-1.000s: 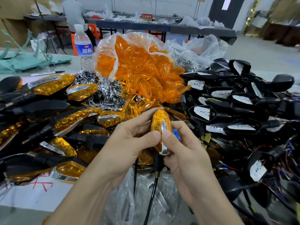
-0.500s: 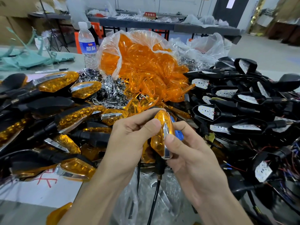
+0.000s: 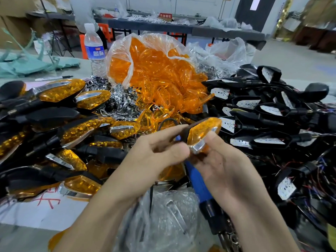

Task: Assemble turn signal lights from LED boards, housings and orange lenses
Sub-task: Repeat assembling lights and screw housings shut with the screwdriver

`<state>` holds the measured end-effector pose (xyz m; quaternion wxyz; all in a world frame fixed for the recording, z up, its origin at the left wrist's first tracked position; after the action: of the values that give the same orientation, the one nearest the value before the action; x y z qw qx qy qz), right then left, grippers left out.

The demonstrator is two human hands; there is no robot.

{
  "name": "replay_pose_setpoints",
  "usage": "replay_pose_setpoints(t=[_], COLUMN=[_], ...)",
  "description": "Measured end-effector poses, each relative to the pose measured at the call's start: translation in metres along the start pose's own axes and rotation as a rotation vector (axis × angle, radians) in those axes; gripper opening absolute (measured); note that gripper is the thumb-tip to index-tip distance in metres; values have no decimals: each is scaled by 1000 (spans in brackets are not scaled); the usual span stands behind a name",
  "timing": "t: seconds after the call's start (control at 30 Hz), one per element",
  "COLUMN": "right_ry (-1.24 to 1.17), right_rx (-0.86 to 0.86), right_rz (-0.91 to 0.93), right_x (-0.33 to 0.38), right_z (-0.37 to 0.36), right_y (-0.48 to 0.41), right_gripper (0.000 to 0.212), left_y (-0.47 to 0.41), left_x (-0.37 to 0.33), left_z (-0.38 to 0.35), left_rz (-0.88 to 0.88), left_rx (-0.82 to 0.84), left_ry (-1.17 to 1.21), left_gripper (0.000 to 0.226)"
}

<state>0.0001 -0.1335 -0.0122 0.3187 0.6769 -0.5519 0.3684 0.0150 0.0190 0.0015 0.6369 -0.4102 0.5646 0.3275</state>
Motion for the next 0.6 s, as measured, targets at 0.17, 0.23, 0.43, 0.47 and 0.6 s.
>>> replay_pose_setpoints(t=[0.17,0.23,0.43,0.47,0.6], right_ry=[-130,-114,-19,-15,-27], right_rx=[105,132,180,182,184], right_rz=[65,79,84,86,90], right_x=[3,3,3,2,3], right_z=[7,9,9,9,11], right_y=[-3,-4,-3,-4,-5], right_gripper=[55,54,56,56,58], left_y=[3,5,14,15,12], left_x=[-4,-4,-15,-17,-15], left_z=[1,7,17,16,7], left_rz=[-62,-34,-115,-119,-54], left_rx=[-55,-155,-363,-331,-132], left_ry=[-298,-416,-567,-597,-634], left_gripper=[62,61,42,42,64])
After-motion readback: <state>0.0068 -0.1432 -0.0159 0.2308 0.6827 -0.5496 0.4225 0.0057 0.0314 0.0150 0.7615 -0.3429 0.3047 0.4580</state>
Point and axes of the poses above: each hand's wrist, its own y-axis away from the middle knuckle, its own z-axis out of the back of the hand, x = y × z, the point moved 5 cm from there along -y, towards the middle knuckle, and after that the axes turned 5 degrees about x, right-handed, at the moved point
